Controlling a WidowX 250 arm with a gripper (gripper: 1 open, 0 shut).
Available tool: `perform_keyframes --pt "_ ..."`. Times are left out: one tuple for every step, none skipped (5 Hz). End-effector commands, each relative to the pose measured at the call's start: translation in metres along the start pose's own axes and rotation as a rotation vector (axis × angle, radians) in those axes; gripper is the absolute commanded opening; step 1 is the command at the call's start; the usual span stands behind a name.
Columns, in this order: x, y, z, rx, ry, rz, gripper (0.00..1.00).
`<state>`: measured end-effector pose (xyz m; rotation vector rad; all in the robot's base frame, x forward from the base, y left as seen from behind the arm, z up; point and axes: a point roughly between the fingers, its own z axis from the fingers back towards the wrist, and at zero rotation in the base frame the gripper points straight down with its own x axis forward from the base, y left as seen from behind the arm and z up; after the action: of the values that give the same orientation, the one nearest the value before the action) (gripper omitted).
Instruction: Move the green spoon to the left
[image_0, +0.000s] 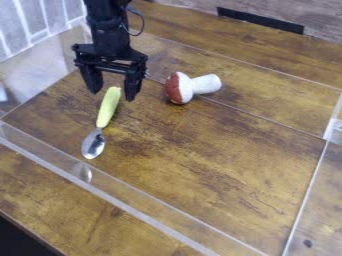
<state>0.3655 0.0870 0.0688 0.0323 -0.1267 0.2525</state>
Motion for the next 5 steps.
perform_keyframes --pt "0.003 0.014 0.012 -0.003 -0.057 0.049 1.0" --pt "0.003 0.018 0.002 -0.008 -0.046 0.075 1.0" --pt "0.003 0.021 -0.01 -0.018 -0.036 0.097 1.0" --pt "0.003 0.023 -0.019 -0.036 -0.029 0.118 1.0" --pt "0.003 0.021 -0.023 -0.058 -0.022 0.124 1.0"
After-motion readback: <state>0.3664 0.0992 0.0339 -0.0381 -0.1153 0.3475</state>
